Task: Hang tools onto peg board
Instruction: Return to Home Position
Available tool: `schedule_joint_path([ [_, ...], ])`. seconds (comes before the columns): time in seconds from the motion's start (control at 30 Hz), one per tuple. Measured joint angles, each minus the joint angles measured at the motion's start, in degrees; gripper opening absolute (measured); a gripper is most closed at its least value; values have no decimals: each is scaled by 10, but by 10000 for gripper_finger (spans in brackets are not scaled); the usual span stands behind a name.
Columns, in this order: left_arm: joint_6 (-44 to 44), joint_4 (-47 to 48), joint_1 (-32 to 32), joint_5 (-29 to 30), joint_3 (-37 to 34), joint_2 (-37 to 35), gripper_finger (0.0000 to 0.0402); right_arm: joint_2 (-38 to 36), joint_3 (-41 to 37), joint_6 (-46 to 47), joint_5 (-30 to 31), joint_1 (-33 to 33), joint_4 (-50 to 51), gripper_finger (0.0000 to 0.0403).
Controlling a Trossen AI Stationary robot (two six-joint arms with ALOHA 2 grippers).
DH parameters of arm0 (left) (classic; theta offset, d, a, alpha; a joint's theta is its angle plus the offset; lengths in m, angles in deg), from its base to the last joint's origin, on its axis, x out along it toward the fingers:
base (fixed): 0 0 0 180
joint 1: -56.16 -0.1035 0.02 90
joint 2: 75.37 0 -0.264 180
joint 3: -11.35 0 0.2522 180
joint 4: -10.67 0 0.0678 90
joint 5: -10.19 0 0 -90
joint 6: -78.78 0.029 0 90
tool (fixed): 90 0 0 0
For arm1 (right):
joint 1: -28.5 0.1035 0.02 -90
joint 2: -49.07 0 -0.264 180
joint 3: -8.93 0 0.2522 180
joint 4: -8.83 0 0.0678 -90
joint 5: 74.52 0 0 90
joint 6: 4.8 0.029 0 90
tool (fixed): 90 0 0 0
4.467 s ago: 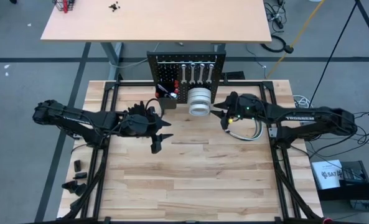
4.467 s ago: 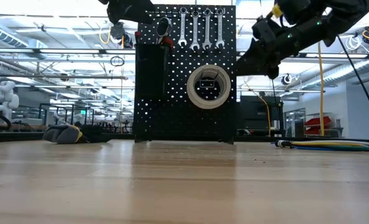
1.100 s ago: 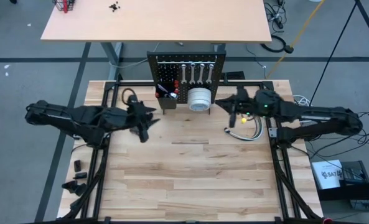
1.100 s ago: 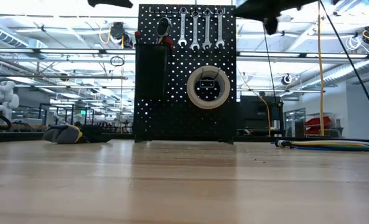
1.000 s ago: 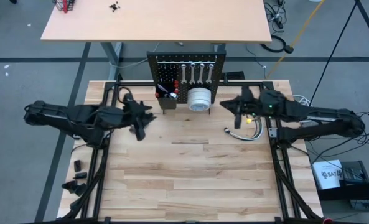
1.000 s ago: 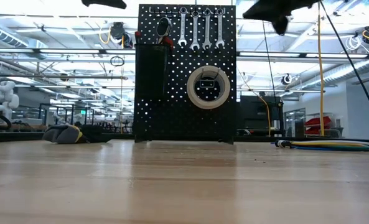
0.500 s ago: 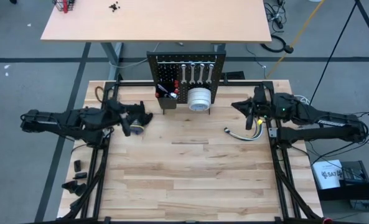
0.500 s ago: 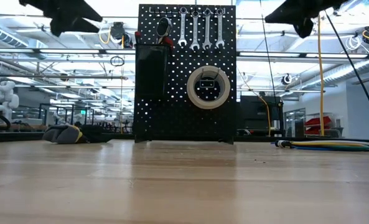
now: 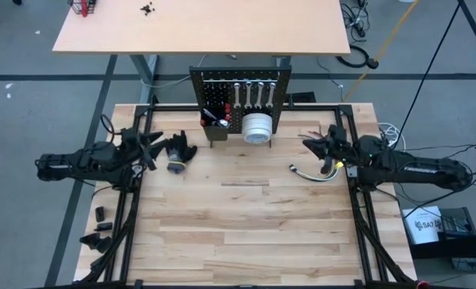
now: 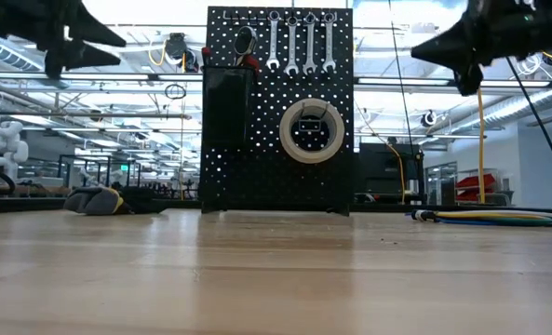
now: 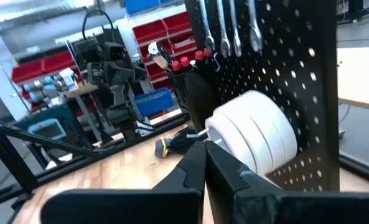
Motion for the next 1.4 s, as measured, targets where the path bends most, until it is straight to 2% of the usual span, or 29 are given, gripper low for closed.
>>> schedule_joint_path([
  [0.23,-3,-6,0,10,-47,-65,212,-96,-77,30,5,0,0,0],
  [0.4,-11,-11,0,11,-76,-93,212,-140,-117,24,37,0,-15,0],
  [0.63,-19,-13,0,-14,-100,-94,212,-162,-182,36,47,0,-79,0],
  [1.03,-64,17,0,-13,-103,-94,212,-162,-183,42,87,-1,-7,0],
  [1.17,-59,-36,0,-17,-124,-94,212,-162,-183,37,106,-1,-6,0],
  [1.4,-63,-172,0,-52,-212,-94,212,-162,-183,30,106,-1,-4,0],
])
